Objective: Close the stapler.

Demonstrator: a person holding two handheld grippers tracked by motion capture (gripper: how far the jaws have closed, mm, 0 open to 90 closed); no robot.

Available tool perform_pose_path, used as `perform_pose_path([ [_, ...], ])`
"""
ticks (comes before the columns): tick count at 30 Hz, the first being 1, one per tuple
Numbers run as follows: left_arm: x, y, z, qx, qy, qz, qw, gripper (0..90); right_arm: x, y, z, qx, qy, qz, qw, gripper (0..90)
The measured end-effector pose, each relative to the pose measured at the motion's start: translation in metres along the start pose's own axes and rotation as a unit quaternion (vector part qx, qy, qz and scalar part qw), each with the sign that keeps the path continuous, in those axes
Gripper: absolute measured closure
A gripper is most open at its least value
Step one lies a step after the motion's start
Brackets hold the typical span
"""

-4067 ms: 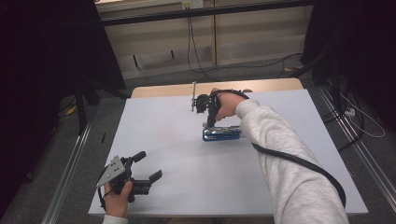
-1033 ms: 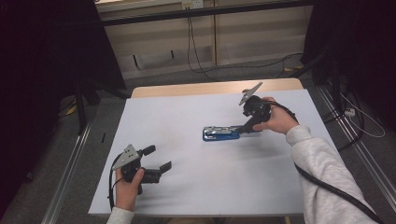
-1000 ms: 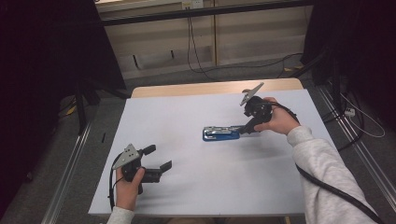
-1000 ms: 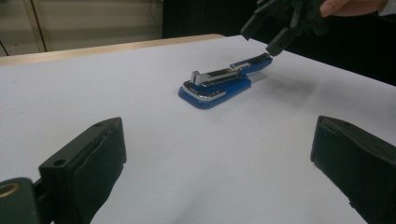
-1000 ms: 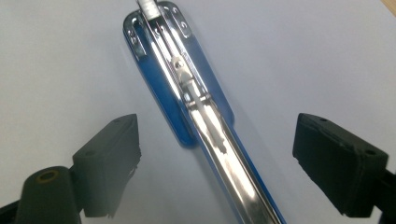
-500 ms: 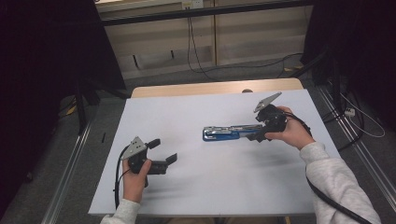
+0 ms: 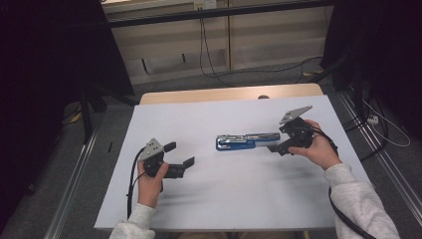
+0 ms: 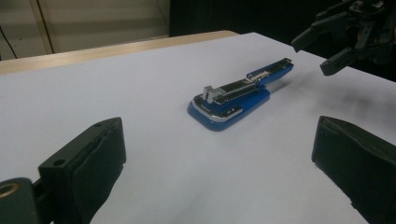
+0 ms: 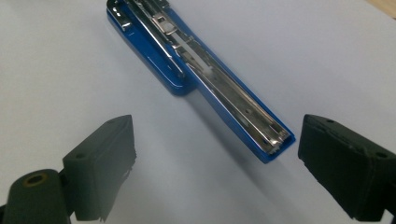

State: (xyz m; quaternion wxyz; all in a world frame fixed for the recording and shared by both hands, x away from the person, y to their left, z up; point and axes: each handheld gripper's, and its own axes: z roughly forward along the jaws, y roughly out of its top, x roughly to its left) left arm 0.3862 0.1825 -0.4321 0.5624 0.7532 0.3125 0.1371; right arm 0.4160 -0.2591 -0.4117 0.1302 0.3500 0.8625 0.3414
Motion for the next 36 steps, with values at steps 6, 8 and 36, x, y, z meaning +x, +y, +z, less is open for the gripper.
perform_pose_path([
  [6,0.002,0.002,0.021,0.017,0.008,-0.006,0.9998,3.1,-0.002,-0.017,-0.007,-0.011,-0.027,0.025,0.9993,10.7],
  [8,0.003,0.004,0.027,0.016,0.012,-0.002,0.9998,3.9,-0.002,-0.018,-0.009,-0.017,-0.03,0.026,0.9991,10.9],
  [36,0.003,0.003,0.113,0.149,0.042,-0.038,0.9873,88.3,-0.012,-0.044,0.009,0.015,-0.122,0.109,0.9865,90.0],
])
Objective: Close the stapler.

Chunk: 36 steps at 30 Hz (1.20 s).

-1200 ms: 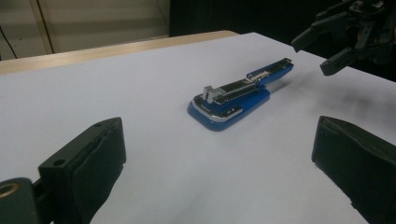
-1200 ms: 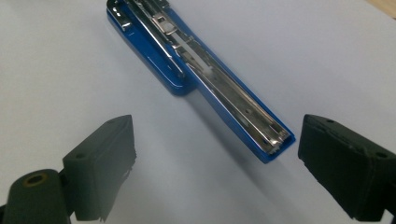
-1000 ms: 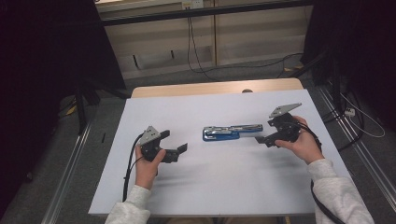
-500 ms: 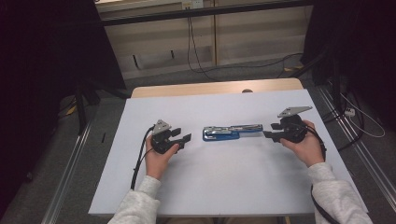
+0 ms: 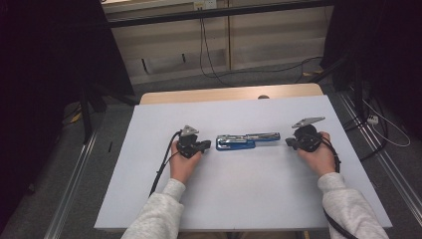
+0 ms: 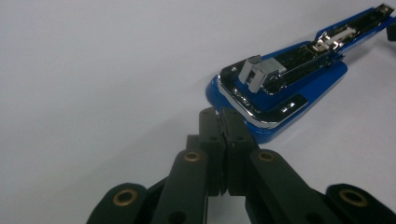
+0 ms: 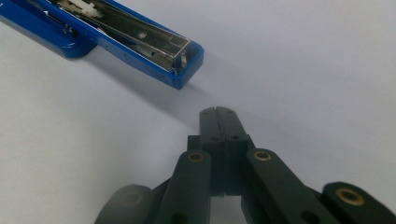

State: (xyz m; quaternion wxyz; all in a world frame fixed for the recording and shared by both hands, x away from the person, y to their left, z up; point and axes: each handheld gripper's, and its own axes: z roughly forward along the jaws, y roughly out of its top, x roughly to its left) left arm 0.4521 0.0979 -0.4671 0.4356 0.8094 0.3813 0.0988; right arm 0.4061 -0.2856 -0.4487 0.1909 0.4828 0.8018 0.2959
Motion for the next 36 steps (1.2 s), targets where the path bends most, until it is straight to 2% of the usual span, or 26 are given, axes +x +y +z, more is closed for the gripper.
perform_pose_path([
  [2,0.0,0.001,0.002,0.001,0.001,-0.003,1.0,88.4,0.001,0.0,0.001,0.003,0.0,-0.003,1.0,90.0],
  [4,-0.001,0.003,0.007,0.017,0.0,0.004,0.9998,88.3,0.003,0.001,0.006,0.008,0.002,-0.008,0.9999,90.0],
  [8,-0.003,0.005,0.009,0.017,-0.013,0.012,0.9997,87.8,0.004,0.002,0.007,0.007,0.002,-0.008,0.9999,90.0],
  [9,-0.004,0.005,0.011,0.027,-0.008,0.021,0.9994,86.6,0.005,0.002,0.009,0.004,0.003,-0.005,1.0,90.0],
  [12,-0.006,0.006,0.013,0.024,-0.006,0.024,0.9994,86.6,0.005,0.003,0.009,0.001,0.003,-0.01,0.9999,90.0],
  [18,-0.005,0.006,0.013,0.026,-0.008,0.025,0.9993,86.5,0.007,0.004,0.013,-0.006,0.013,-0.003,0.9999,90.0],
  [23,-0.005,0.006,0.013,0.024,-0.009,0.017,0.9995,86.7,0.012,0.009,0.016,-0.007,0.011,-0.009,0.9999,90.0],
  [29,-0.005,0.006,0.013,0.023,-0.007,0.02,0.9995,86.7,0.013,0.01,0.017,-0.012,0.019,-0.002,0.9998,90.0],
  [36,-0.006,0.006,0.013,0.026,-0.006,0.025,0.9993,86.7,0.015,0.016,0.013,-0.031,0.023,-0.009,0.9992,90.0],
])
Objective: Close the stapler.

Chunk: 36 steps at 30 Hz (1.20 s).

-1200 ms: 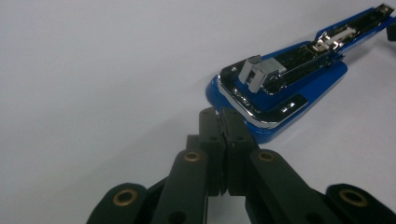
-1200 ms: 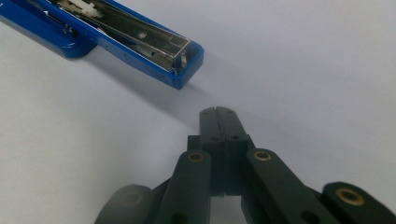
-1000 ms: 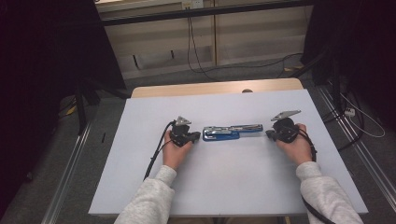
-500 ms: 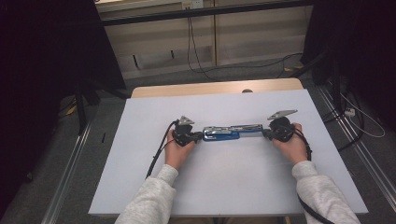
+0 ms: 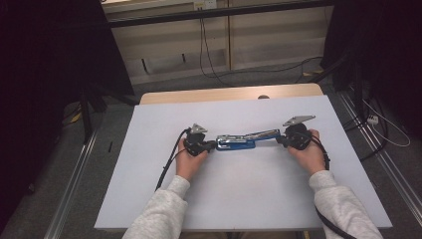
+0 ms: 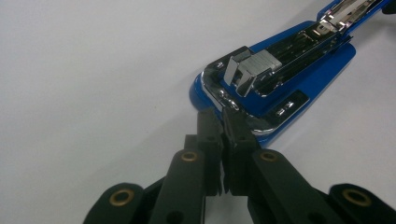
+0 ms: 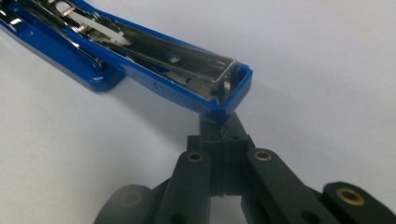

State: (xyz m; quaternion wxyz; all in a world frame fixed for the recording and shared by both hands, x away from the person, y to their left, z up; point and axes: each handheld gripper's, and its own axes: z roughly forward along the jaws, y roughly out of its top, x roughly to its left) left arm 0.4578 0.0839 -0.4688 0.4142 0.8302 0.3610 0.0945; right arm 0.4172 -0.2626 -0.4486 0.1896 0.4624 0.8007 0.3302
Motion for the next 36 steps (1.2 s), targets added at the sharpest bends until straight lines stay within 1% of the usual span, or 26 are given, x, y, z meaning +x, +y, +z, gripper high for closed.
perform_pose_path([
  [5,-0.001,0.0,0.0,-0.002,0.003,-0.001,1.0,86.7,0.002,0.002,-0.001,-0.003,0.0,-0.002,1.0,90.0],
  [7,-0.001,0.0,0.0,-0.002,0.006,-0.001,1.0,86.1,0.003,0.002,-0.001,-0.004,0.001,-0.007,1.0,90.0],
  [8,-0.001,0.0,0.0,-0.002,0.006,-0.001,1.0,83.8,0.003,0.002,-0.001,-0.004,0.001,-0.007,1.0,90.0],
  [11,0.001,0.0,-0.001,-0.005,0.01,-0.007,0.9999,76.7,0.003,0.002,0.0,-0.005,0.003,-0.003,1.0,85.1],
  [12,0.0,0.0,-0.001,-0.007,0.012,-0.01,0.9999,76.7,0.003,0.002,0.0,-0.006,0.005,0.001,1.0,83.2],
  [13,0.001,0.0,-0.002,-0.005,0.015,-0.015,0.9998,68.0,0.004,0.002,0.001,-0.008,0.009,0.004,0.9999,79.9],
  [14,0.001,0.0,-0.002,-0.005,0.015,-0.015,0.9998,63.1,0.004,0.002,0.001,-0.008,0.009,0.004,0.9999,79.9],
  [15,0.003,0.001,-0.004,-0.005,0.027,-0.018,0.9995,57.8,0.004,0.001,0.001,-0.011,0.015,0.012,0.9997,74.7],
  [16,0.003,0.001,-0.004,-0.005,0.027,-0.018,0.9995,55.8,0.004,0.001,0.001,-0.011,0.015,0.012,0.9997,74.7],
  [17,0.005,0.001,-0.005,-0.011,0.027,-0.025,0.9992,55.8,0.005,0.001,0.001,-0.011,0.017,0.016,0.9997,73.6],
  [18,0.007,0.001,-0.008,-0.011,0.032,-0.029,0.999,52.9,0.005,0.0,0.002,-0.015,0.021,0.017,0.9995,70.2],
  [19,0.008,0.001,-0.011,-0.016,0.038,-0.031,0.9987,43.5,0.006,-0.001,0.001,-0.017,0.028,0.023,0.9992,65.7],
  [20,0.01,0.002,-0.017,-0.021,0.028,-0.029,0.999,42.9,0.006,-0.001,0.001,-0.017,0.031,0.025,0.9991,63.3],
  [21,0.01,0.002,-0.02,-0.023,0.023,-0.034,0.9989,40.0,0.006,-0.002,0.001,-0.017,0.031,0.029,0.9989,60.4],
  [22,0.01,0.002,-0.02,-0.023,0.023,-0.034,0.9989,34.6,0.007,-0.003,0.001,-0.017,0.034,0.035,0.9987,59.7],
  [23,0.011,0.003,-0.023,-0.026,0.025,-0.038,0.9986,34.6,0.007,-0.003,0.001,-0.017,0.034,0.035,0.9987,59.7],
  [24,0.012,0.003,-0.029,-0.032,0.018,-0.046,0.9983,29.2,0.008,-0.004,0.002,-0.018,0.038,0.035,0.9985,53.5],
  [26,0.013,0.002,-0.033,-0.034,0.017,-0.049,0.9981,27.7,0.009,-0.004,0.002,-0.019,0.036,0.034,0.9986,52.8],
  [27,0.013,0.002,-0.036,-0.037,0.014,-0.055,0.9977,20.3,0.011,-0.004,0.0,-0.021,0.043,0.042,0.998,48.4],
  [28,0.013,0.001,-0.041,-0.043,0.011,-0.056,0.9974,20.0,0.012,-0.004,0.0,-0.021,0.044,0.047,0.9977,46.8],
  [29,0.013,0.001,-0.041,-0.043,0.011,-0.056,0.9974,19.0,0.012,-0.004,-0.001,-0.019,0.047,0.048,0.9976,46.7],
  [30,0.014,0.0,-0.045,-0.043,0.009,-0.049,0.9978,19.0,0.012,-0.004,-0.001,-0.019,0.047,0.048,0.9976,46.7],
  [31,0.013,-0.001,-0.047,-0.043,0.007,-0.05,0.9978,16.9,0.013,-0.005,-0.003,-0.022,0.048,0.051,0.9973,44.8],
  [32,0.012,-0.002,-0.049,-0.045,0.001,-0.053,0.9976,13.3,0.015,-0.006,-0.005,-0.025,0.055,0.063,0.9962,37.3],
  [35,0.011,-0.004,-0.058,-0.055,-0.005,-0.041,0.9977,12.1,0.019,-0.008,-0.011,-0.025,0.059,0.061,0.9961,29.5],
  [36,0.01,-0.004,-0.06,-0.059,-0.008,-0.043,0.9973,11.9,0.02,-0.009,-0.013,-0.026,0.06,0.063,0.9959,28.1],
])
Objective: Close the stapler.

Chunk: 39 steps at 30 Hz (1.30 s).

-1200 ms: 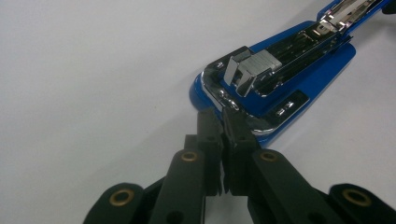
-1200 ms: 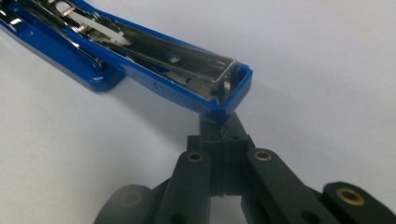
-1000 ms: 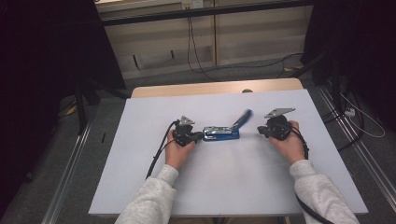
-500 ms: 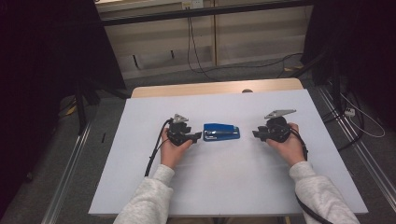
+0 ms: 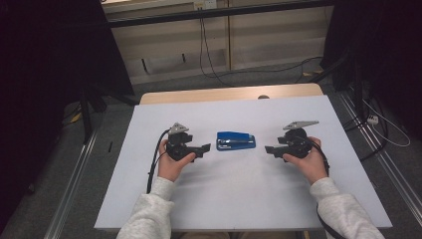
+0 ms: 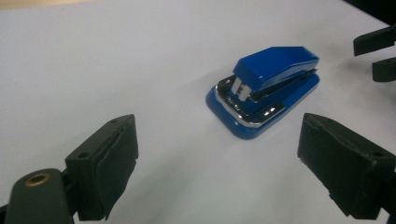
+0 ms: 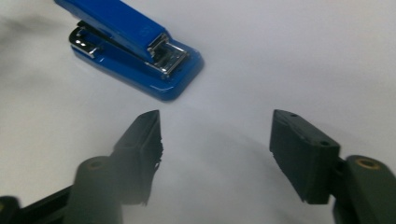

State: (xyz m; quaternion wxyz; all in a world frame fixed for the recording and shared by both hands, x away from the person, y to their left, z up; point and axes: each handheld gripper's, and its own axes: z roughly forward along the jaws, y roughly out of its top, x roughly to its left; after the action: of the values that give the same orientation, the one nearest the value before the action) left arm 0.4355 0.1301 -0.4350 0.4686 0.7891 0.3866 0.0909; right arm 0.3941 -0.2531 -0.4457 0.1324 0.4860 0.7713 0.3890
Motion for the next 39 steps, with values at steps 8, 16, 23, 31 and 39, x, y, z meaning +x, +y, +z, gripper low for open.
perform_pose_path([
  [8,-0.001,-0.006,-0.02,-0.009,-0.006,-0.001,0.9999,10.1,0.01,-0.01,-0.018,-0.006,0.006,-0.018,0.9998,19.2],
  [16,0.0,-0.014,-0.038,-0.008,-0.005,0.01,0.9999,9.2,0.008,-0.024,-0.032,-0.005,0.002,-0.023,0.9997,15.5],
  [23,0.004,-0.025,-0.054,-0.013,0.001,0.007,0.9999,9.1,0.017,-0.033,-0.042,-0.003,0.002,-0.034,0.9994,13.9],
  [31,0.004,-0.035,-0.071,-0.016,0.004,0.01,0.9998,8.7,0.02,-0.04,-0.054,-0.01,0.004,-0.04,0.9991,13.6],
  [39,0.004,-0.05,-0.084,-0.005,0.008,0.013,0.9999,8.7,0.023,-0.046,-0.064,-0.01,0.006,-0.045,0.9989,13.3],
])
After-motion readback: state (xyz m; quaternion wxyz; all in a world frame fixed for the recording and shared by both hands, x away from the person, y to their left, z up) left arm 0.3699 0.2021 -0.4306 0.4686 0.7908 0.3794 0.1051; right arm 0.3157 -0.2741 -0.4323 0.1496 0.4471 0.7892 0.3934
